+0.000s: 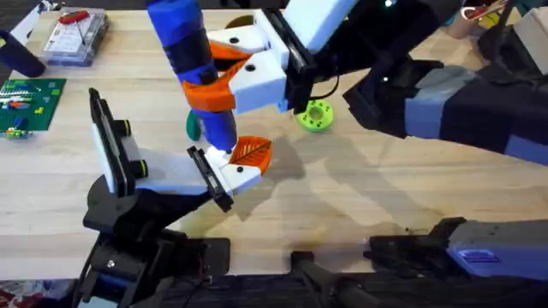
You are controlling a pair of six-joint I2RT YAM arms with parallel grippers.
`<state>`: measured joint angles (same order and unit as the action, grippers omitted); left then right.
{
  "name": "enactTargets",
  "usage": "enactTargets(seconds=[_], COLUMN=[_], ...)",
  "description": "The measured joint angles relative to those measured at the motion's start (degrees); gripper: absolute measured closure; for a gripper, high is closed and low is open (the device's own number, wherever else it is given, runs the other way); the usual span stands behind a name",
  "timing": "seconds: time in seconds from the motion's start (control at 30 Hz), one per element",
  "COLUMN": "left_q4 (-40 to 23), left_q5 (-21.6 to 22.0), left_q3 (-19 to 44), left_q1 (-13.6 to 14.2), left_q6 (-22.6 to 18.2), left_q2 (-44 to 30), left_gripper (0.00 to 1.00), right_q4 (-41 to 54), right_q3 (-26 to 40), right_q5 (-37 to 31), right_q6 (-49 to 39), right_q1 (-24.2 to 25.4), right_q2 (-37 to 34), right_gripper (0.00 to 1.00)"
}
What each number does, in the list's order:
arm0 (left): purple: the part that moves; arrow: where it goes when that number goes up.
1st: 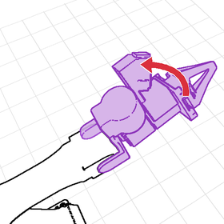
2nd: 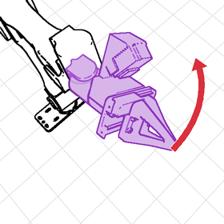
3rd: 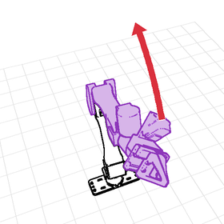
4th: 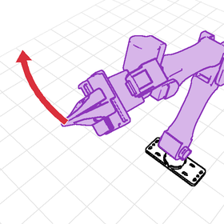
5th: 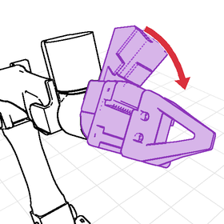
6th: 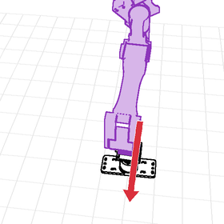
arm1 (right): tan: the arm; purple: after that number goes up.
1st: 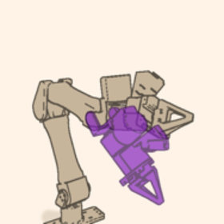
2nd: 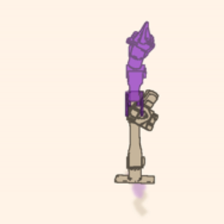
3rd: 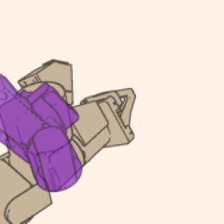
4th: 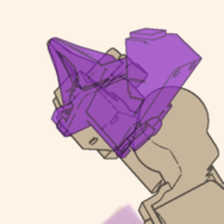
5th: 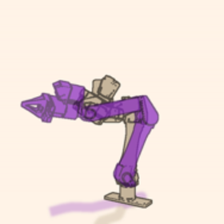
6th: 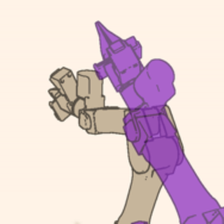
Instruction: Pick up the gripper from the table and insert it into the empty holder that is missing its gripper. Then pick up a screw, insert it into the mounting hole, and use the screwdriver to tighten it. Finally, clean up the table by picking up the vegetable and placing it into the bucket.
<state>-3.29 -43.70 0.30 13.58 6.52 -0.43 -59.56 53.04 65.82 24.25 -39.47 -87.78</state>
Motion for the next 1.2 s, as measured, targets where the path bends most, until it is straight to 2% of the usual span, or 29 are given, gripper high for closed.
enactTargets(seconds=[0.77, 1.2], left_q4=[-0.13, -0.11], left_q5=[-0.09, -0.02], left_q3=[0.0, 0.0], left_q1=[0.0, 0.0], left_q6=[0.55, 0.88], left_q2=[-0.44, -0.44], left_gripper=[0.984, 0.984], right_q4=[6.74, 7.0], right_q3=[0.16, 0.17], right_q5=[-1.93, -2.91], right_q6=[-4.02, -5.46], right_q1=[-0.25, -0.89], right_q2=[1.16, 1.18], right_gripper=[0.915, 0.917])
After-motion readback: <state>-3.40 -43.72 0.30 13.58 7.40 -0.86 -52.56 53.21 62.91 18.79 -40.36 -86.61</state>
